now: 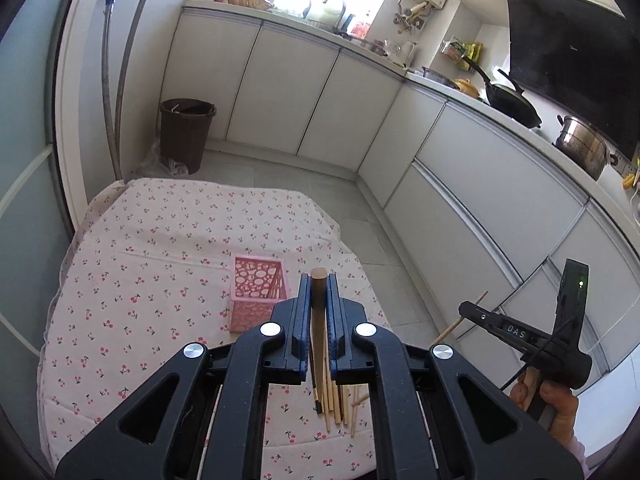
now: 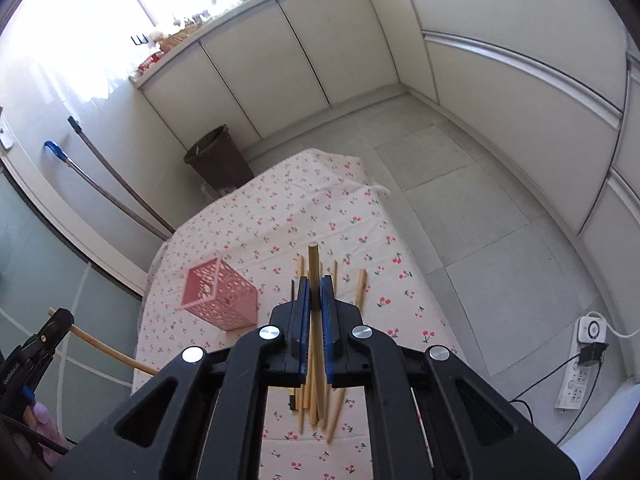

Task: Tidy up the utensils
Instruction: 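Lower both chopsticks into the pink basket and open both tools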

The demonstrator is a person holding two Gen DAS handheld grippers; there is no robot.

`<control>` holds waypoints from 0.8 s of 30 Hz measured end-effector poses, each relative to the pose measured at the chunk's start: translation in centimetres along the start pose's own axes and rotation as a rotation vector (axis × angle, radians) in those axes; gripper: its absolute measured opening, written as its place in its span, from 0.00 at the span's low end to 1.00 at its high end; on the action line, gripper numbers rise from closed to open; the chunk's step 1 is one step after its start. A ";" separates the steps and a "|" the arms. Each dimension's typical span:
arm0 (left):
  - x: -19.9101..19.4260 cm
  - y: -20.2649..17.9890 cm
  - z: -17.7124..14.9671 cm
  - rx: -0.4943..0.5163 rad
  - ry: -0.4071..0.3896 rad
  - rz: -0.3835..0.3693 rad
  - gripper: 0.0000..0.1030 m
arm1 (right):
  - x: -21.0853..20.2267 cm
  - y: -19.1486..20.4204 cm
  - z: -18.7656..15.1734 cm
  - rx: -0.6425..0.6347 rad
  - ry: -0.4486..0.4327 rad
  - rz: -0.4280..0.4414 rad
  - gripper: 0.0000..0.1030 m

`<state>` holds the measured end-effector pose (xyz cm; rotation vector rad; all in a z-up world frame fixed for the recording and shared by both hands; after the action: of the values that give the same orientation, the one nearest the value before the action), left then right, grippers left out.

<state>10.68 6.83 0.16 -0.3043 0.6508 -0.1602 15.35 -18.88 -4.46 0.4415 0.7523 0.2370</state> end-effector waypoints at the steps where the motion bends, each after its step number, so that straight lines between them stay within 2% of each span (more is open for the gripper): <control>1: -0.4 -0.1 0.8 -0.004 -0.017 0.001 0.06 | -0.5 0.8 0.9 -0.005 -0.023 0.021 0.05; 7: -1.9 -0.4 6.8 -0.014 -0.146 0.042 0.06 | -3.0 5.4 7.9 -0.017 -0.151 0.181 0.05; 11: -0.9 0.4 9.3 -0.026 -0.188 0.081 0.06 | -2.0 7.7 10.7 -0.017 -0.172 0.261 0.05; 18: 4.1 2.6 9.6 -0.026 -0.166 0.166 0.07 | 2.1 9.1 10.6 -0.025 -0.124 0.286 0.05; 20: 6.1 3.4 9.0 -0.026 -0.140 0.139 0.08 | 3.5 9.2 10.3 -0.030 -0.110 0.276 0.05; 21: 7.1 4.0 8.5 -0.040 -0.110 0.134 0.10 | 4.1 9.3 10.1 -0.034 -0.101 0.269 0.05; 24: 7.9 6.0 7.9 -0.120 -0.083 0.144 0.31 | 5.1 9.3 9.9 -0.033 -0.084 0.267 0.05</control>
<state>22.09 12.38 -0.31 -0.3760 0.5987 0.0296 25.46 -11.80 3.21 0.5177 0.6058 0.4771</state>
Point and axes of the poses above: each gripper's, at about its wrist camera, not at the fingertips, and x roughly the way its jaws point, y to its left, z to its top, the point moved 6 cm from there along x, roughly the way its jaws point, and after that the axes turned 3 degrees about z, right-handed, at the moved point
